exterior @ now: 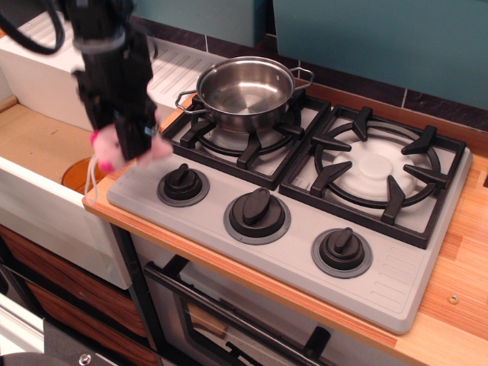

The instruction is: Put stuffedpig in pan

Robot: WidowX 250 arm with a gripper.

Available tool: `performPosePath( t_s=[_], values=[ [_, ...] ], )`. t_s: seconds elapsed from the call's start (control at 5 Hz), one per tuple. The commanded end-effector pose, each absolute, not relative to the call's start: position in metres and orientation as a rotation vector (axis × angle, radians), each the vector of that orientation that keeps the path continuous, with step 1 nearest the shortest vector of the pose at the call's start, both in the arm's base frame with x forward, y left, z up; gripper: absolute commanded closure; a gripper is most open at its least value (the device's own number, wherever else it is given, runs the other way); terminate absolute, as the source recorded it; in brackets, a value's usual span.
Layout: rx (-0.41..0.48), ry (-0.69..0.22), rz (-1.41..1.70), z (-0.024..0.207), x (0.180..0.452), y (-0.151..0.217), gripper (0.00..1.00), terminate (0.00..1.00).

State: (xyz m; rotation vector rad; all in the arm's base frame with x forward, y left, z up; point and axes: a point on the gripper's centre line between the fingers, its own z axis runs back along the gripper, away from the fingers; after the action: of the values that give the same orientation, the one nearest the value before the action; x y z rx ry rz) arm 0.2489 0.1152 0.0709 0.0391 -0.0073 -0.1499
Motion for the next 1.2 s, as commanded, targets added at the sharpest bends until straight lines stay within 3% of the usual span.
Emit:
performPosePath(
  t_s=[0.0, 0.6, 1.0],
  values=[
    [0.102, -0.031, -0.168, 0.126, 0.277, 0.099, 1.0, 0.0],
    [0.117, -0.025, -0.197, 0.147, 0.333, 0.079, 1.0, 0.0],
    [0.119, -0.037, -0.205, 0.144, 0.355, 0.071, 1.0, 0.0]
  ],
)
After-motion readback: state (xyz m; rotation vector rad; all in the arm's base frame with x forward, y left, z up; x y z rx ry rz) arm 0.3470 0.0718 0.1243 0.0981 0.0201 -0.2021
